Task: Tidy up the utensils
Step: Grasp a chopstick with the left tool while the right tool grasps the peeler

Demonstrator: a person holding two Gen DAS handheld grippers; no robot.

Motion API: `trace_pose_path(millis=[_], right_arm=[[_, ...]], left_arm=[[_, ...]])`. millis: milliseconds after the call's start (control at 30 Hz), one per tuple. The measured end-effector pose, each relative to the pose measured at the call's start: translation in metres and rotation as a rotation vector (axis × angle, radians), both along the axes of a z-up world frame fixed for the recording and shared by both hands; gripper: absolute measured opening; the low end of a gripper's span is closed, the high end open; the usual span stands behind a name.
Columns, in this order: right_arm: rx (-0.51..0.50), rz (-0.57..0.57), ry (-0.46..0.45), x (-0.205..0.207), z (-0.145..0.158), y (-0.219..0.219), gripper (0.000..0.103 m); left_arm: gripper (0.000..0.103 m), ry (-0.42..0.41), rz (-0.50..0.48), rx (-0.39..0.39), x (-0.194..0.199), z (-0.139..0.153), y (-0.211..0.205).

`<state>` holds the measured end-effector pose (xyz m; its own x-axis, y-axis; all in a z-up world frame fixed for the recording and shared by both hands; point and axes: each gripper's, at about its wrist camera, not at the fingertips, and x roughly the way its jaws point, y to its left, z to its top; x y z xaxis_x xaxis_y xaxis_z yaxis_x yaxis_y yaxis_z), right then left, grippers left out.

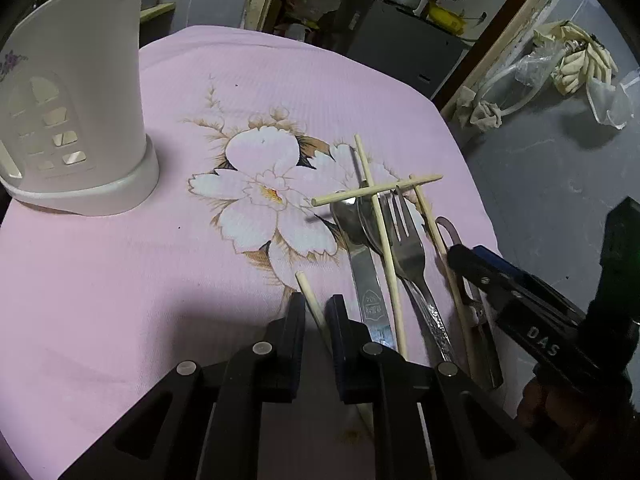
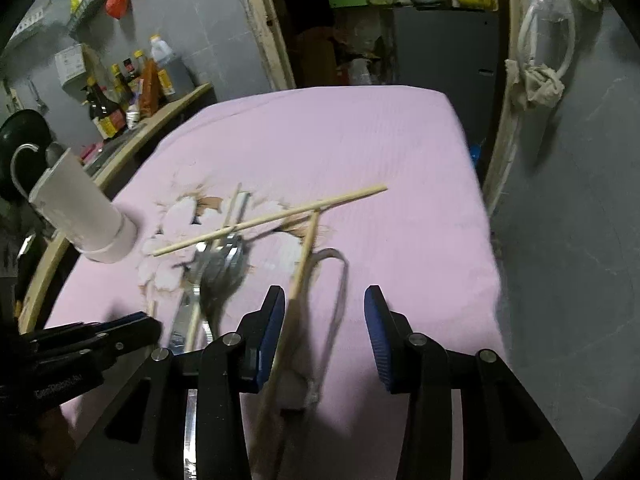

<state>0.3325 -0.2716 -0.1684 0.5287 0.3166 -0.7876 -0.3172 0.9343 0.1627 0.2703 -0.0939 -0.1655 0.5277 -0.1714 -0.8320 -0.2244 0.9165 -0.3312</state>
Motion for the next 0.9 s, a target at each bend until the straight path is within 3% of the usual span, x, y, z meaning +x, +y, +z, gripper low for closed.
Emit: trace_pose_path(millis=[267,500,667,733,900], right_arm=[[-0.053,0.013,0.02,0.003,-0.012,0.008,0.033],[-0.15,0.004,-0.012,0.012,-0.011,0.025,0.033],[-0.163,-0.017,0.018,0.017,-0.006,0.031,0.032],[-0.155,-0.022,0.039,0.02,-0.006,0.03,0.023],[-0.025,-0.069,0.096,0.023,-0.001,0.012,0.022]], left_arm=[[0.012,-0.004,0.001,0.004,-0.001,-0.001,0.0],[0.012,-0.007,-0.02,0.01,0.004,-0.001,0.0],[0.011,-0.002,-0.038,0.038,0.008,0.001,-0.003],[0.01,0.003,-0.035,0.035,0.009,0.002,-0.003],[0.006,0.027,-0.001,-0.039,0.012,0.004,0.008]])
